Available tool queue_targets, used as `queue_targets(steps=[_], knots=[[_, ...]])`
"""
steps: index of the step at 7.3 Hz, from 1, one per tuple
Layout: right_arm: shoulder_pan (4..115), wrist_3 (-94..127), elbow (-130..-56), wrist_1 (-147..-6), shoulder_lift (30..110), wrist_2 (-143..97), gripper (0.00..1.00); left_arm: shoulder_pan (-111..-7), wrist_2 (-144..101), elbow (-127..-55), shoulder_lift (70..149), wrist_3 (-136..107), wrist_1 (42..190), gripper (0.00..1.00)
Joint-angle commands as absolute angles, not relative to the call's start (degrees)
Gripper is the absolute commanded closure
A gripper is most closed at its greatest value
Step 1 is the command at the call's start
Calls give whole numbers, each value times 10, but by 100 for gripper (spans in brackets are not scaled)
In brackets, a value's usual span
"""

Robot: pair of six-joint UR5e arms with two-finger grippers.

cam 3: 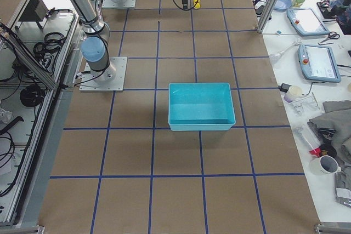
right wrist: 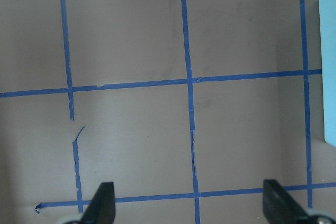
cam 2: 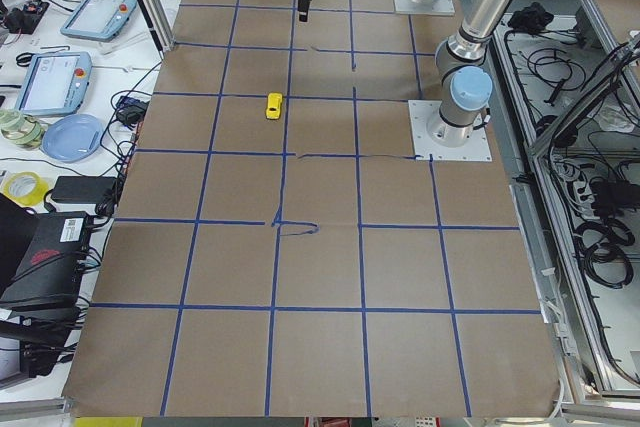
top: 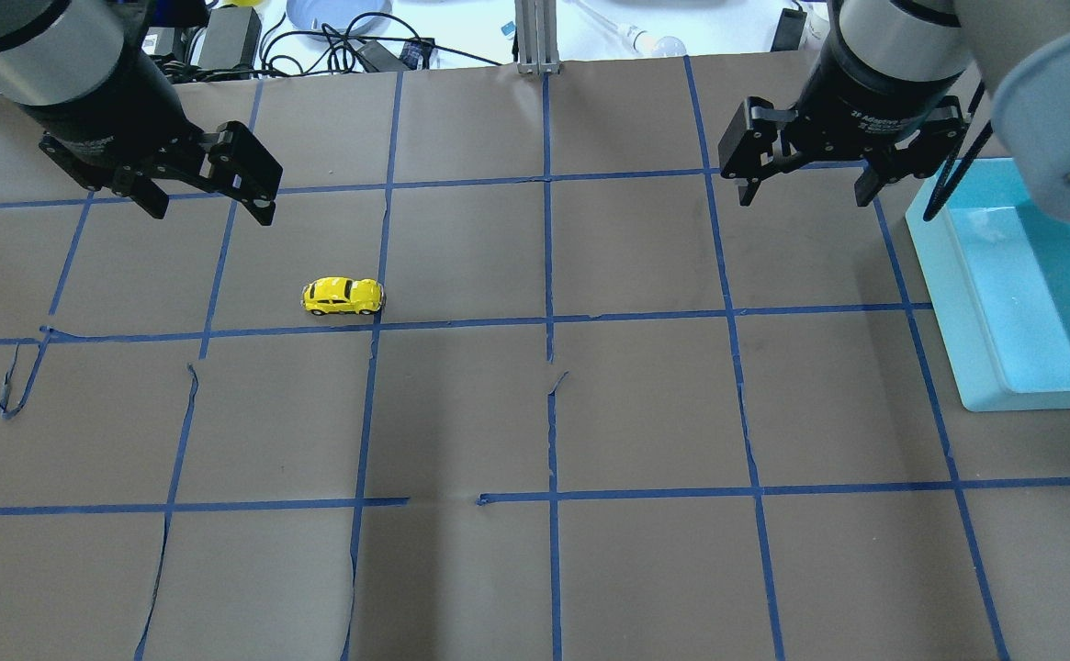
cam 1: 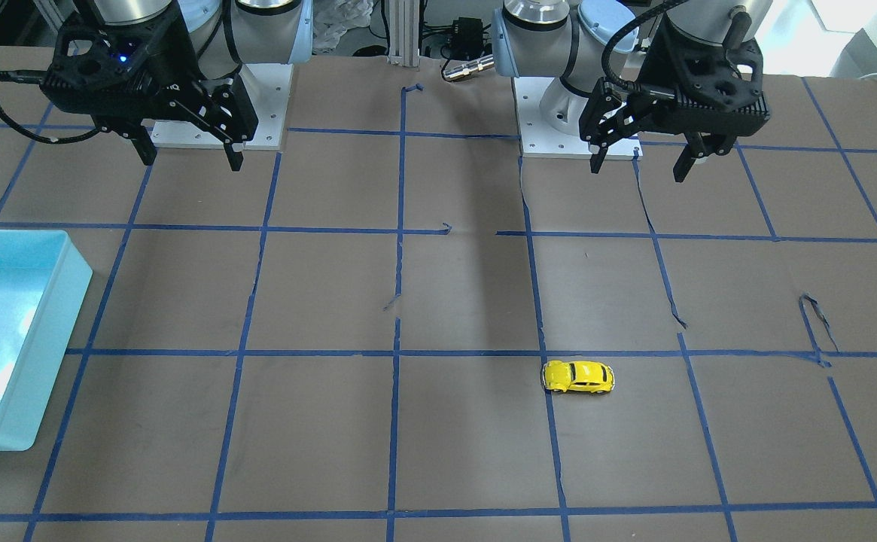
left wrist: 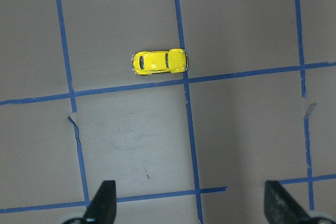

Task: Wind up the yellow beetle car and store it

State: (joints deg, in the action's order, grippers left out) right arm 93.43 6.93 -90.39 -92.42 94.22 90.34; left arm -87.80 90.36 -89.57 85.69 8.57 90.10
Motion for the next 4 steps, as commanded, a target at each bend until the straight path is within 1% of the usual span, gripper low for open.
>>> queue_targets(steps=[1,2,4], knots=[[934,69,-904,-928,942,903,0,-878,904,-894,856,87,901,2],[934,67,-904,-928,942,903,0,-878,904,-894,860,85,898,0],[934,67,-904,-928,942,903,0,-875,898,-898,876,143,896,0]])
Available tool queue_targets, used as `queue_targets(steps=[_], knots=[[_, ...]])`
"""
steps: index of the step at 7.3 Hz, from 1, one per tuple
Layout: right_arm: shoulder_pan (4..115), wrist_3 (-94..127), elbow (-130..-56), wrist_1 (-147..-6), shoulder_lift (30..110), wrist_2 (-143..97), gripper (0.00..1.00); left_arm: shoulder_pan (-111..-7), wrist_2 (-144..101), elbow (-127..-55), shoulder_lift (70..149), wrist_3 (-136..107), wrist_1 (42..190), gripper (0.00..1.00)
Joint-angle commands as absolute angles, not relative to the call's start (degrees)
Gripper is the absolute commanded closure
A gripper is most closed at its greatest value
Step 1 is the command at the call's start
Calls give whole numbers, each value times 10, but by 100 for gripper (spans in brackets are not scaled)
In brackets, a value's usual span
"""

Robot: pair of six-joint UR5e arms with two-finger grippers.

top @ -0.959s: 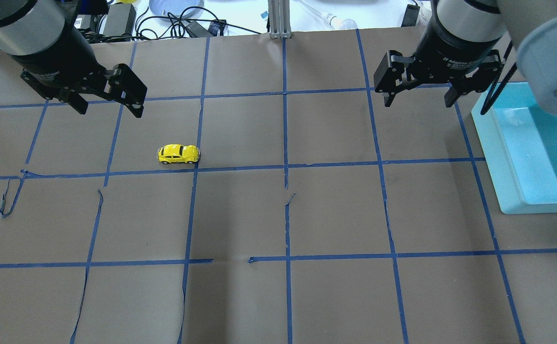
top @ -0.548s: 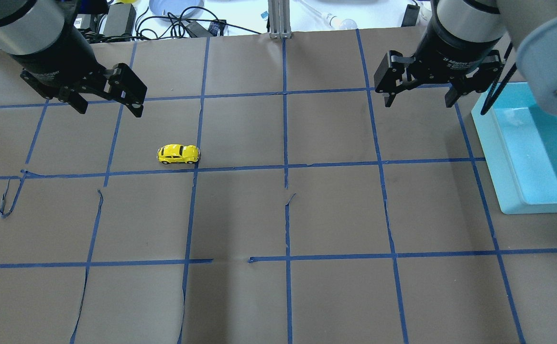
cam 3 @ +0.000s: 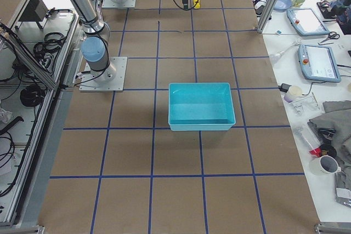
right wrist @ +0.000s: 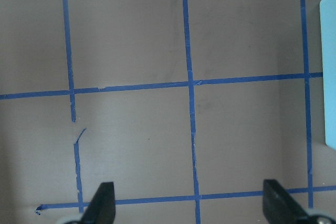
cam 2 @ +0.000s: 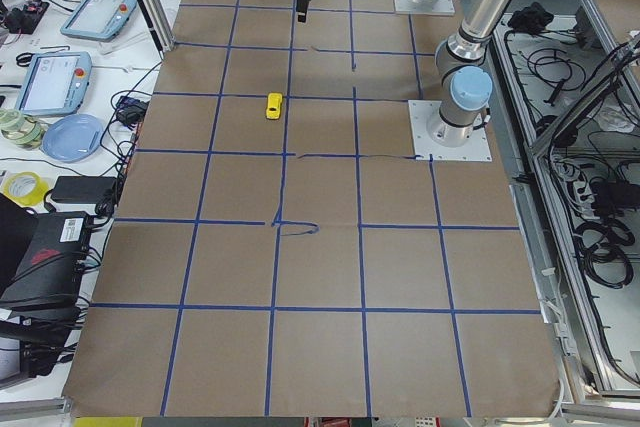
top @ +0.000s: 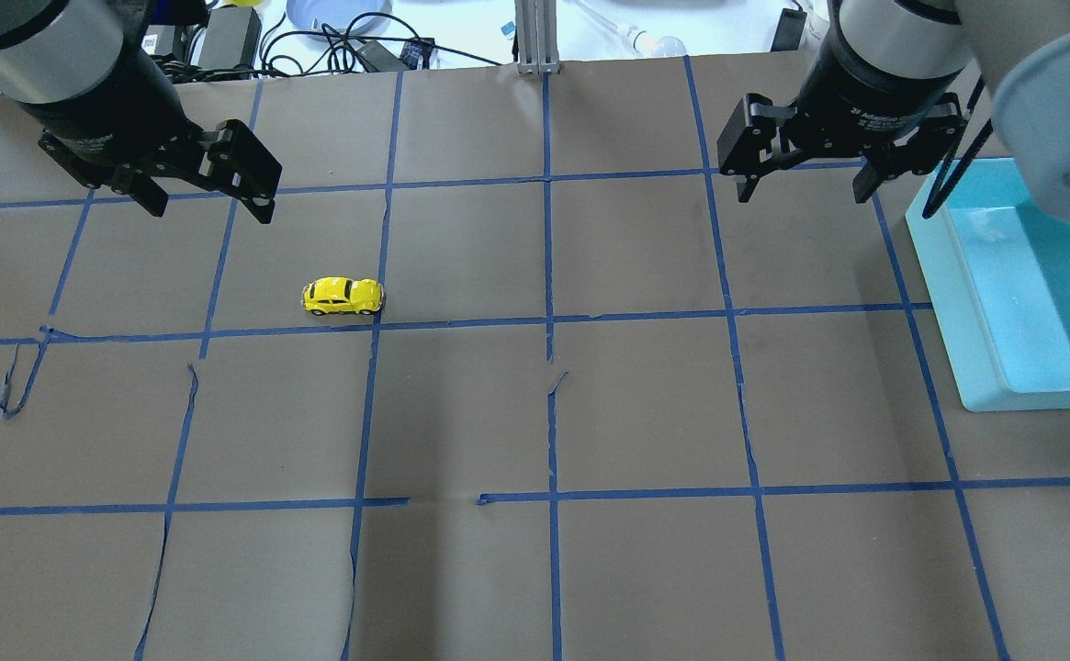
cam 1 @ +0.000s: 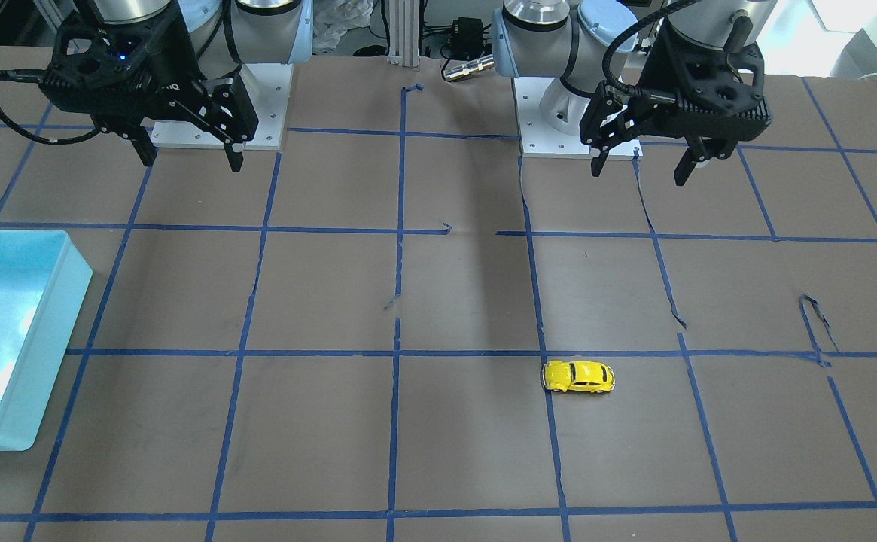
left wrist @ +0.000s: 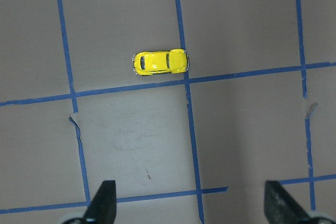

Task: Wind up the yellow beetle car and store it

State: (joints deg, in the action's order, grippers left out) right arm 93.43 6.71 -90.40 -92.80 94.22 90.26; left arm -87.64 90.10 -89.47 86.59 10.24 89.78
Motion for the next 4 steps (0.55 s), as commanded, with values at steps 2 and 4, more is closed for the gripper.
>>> queue_targets(steps=[2,4], knots=[[934,67,-904,-928,942,904,0,-875,896,-905,916,297,870,0],[934,69,-904,-928,942,903,0,-875,896,-938,967,476,827,0]])
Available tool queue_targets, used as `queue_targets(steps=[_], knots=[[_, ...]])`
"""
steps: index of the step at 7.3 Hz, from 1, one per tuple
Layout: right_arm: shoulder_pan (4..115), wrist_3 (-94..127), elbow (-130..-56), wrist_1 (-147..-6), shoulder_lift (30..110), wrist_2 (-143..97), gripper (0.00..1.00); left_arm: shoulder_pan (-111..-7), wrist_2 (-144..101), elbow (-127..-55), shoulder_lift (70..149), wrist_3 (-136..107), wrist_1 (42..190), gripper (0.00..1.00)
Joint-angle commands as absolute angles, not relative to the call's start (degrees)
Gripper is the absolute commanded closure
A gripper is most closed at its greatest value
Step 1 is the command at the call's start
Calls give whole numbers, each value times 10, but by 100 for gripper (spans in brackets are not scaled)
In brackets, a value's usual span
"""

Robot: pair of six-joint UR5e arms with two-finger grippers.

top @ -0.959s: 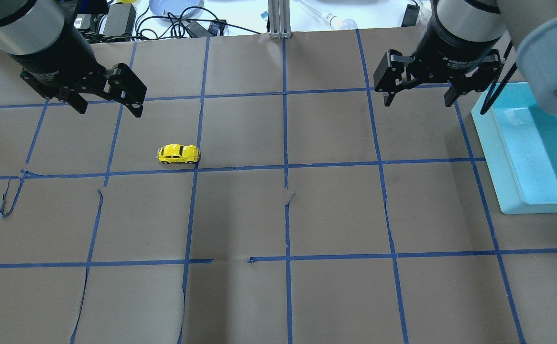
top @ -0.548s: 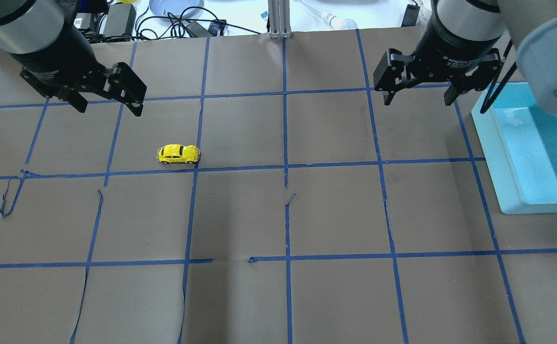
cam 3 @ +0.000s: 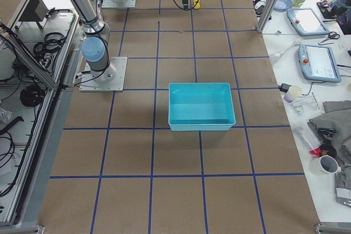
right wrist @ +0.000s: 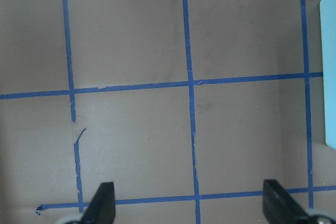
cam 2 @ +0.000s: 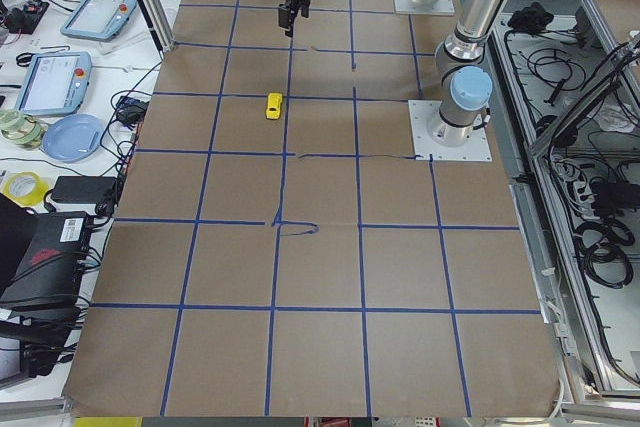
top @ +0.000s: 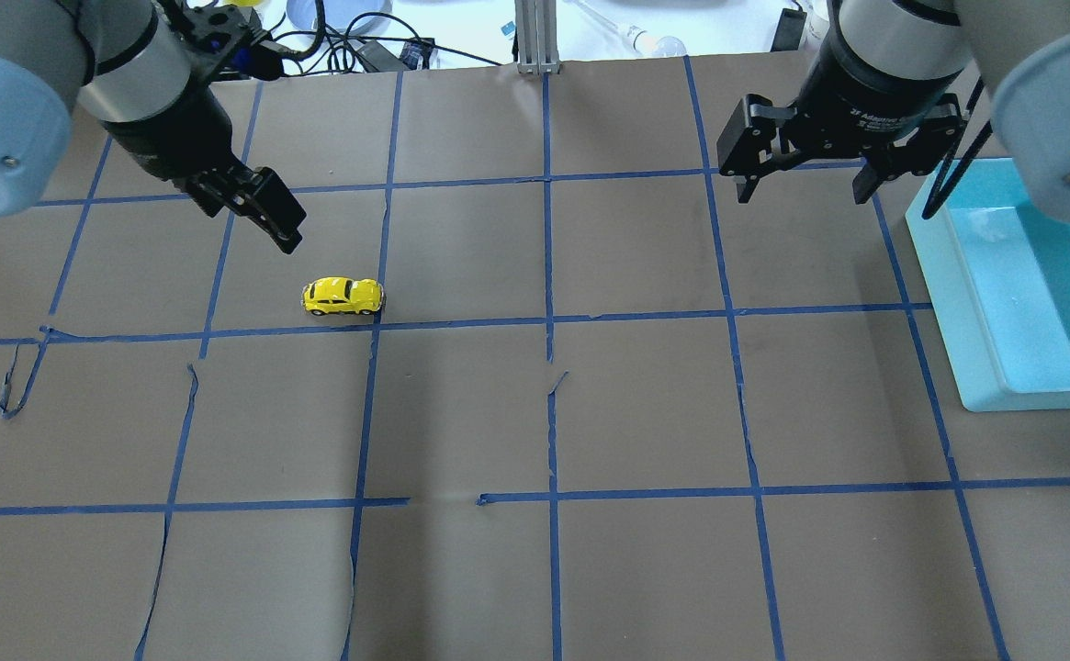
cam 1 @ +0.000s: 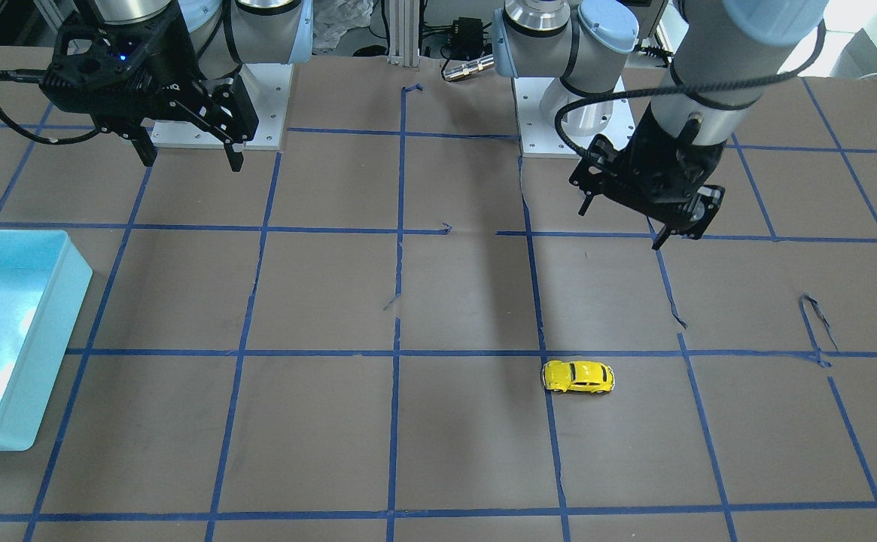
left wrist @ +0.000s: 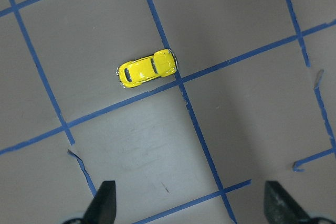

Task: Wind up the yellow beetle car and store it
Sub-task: 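Lower the left gripper down onto the yellow beetle car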

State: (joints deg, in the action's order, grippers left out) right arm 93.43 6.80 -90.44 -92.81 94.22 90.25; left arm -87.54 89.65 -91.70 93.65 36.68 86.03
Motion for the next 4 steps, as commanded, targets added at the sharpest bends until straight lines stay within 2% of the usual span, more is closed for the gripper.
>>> queue_targets(steps=[1,4], knots=[[934,69,-904,-928,942,902,0,-875,900,-964,989,567,780,1],[934,68,-905,-928,942,903,0,-874,903,-991,1048,832,676,2]])
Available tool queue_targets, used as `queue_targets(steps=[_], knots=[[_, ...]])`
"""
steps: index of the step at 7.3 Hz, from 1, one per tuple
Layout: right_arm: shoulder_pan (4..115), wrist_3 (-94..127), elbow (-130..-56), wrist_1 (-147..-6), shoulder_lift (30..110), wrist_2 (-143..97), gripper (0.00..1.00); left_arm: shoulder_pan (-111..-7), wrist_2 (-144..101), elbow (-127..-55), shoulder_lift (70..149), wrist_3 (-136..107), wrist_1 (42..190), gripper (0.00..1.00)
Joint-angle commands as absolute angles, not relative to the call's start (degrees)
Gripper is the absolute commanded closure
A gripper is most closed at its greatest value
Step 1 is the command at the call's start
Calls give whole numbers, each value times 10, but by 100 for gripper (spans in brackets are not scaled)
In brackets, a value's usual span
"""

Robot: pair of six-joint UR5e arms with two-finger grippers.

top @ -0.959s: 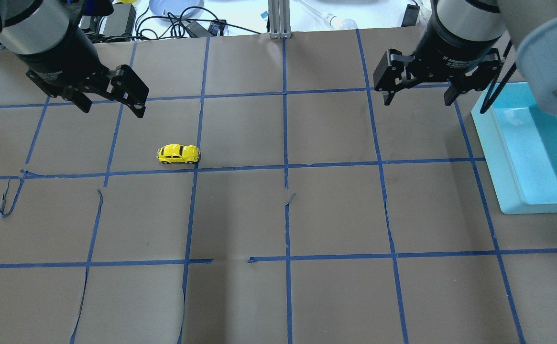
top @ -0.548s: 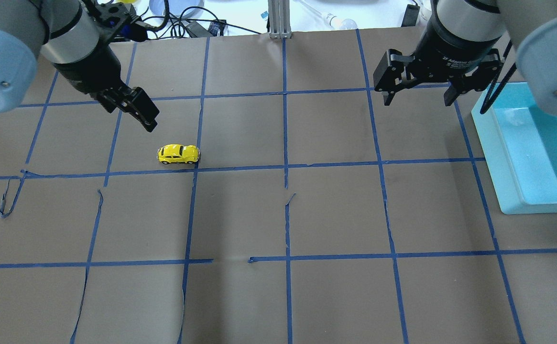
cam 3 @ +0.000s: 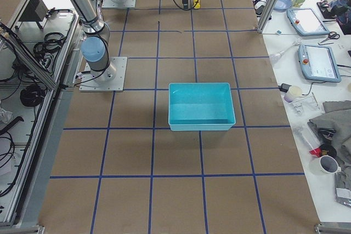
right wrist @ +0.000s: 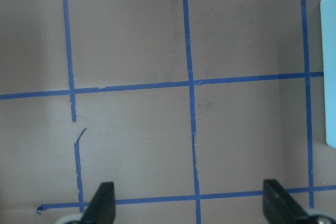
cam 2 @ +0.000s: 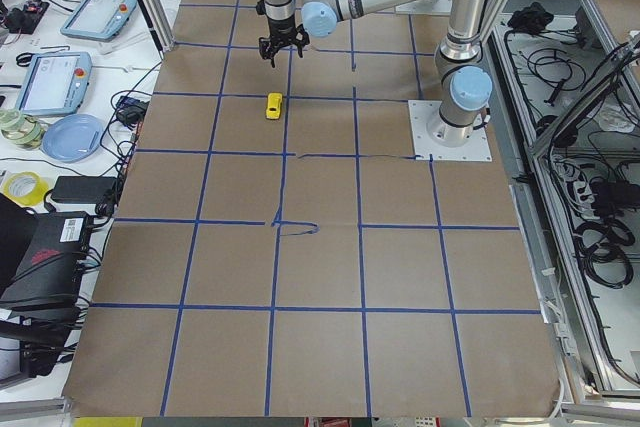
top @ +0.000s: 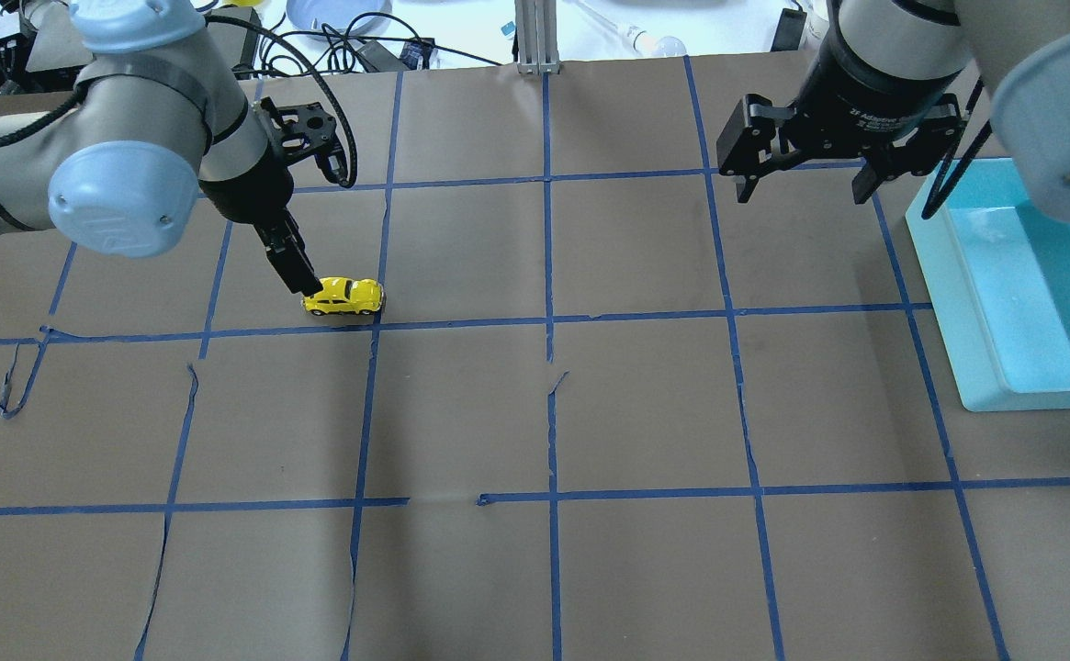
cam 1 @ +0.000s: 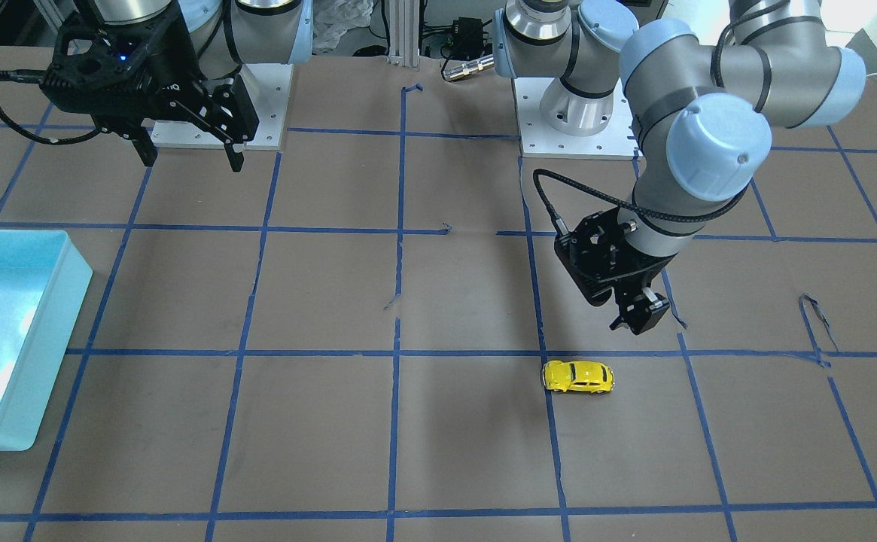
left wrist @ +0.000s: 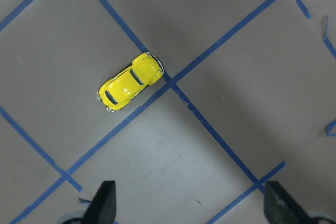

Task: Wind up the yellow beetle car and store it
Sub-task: 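Lower the left gripper down onto the yellow beetle car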

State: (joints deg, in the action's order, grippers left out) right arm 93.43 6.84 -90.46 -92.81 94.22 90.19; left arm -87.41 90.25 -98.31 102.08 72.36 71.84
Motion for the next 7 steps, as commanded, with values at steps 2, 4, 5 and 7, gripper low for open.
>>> queue_targets(steps=[2,4,5,7], knots=[[934,68,-905,-928,942,903,0,-867,901,-1000,1077,981,642,2],[934,68,-905,-928,942,903,0,-853,899,-1015,1103,983,586,2],[934,68,-905,-928,942,903,0,-853,900,-1018,1114,980,581,2],[934,68,-905,-928,942,903,0,-851,897,-1018,1134,935,560,2]])
